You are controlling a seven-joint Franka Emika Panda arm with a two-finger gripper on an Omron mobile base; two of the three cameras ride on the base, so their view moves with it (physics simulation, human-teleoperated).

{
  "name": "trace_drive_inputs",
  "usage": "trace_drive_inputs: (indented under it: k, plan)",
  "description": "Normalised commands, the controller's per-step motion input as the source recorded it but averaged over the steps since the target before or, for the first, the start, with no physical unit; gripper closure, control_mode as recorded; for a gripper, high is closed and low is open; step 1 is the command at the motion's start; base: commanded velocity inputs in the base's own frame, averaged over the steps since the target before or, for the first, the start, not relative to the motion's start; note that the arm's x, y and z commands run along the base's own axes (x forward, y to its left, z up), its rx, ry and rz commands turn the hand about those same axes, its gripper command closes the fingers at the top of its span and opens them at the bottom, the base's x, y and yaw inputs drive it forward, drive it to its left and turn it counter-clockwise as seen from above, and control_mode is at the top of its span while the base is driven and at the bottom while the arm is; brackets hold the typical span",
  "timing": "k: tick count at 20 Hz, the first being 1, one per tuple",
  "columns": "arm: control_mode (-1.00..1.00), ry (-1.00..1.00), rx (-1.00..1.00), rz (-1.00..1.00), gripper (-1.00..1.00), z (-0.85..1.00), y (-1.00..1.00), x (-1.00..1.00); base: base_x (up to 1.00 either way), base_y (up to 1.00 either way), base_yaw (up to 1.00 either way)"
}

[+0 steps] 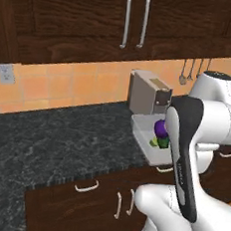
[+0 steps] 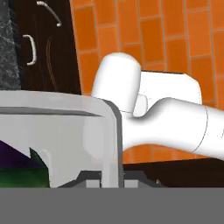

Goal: Take the meat container that has the chicken drumstick and place it on the second highest rack of the freezer. Then take the vegetable container that has the lemon wedge and eggplant and place it on the highest rack of the freezer.

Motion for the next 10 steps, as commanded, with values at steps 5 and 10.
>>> trace_drive_inputs:
  k: [5,10]
  plan:
    - [1.0,0.0,0.0,0.0,1.0,0.0,0.0,0.0,-0.06,-0.31,-0.82]
    - [1.0,0.0,0.0,0.0,1.0,0.0,0.0,0.0,-0.05,-0.02,-0.95]
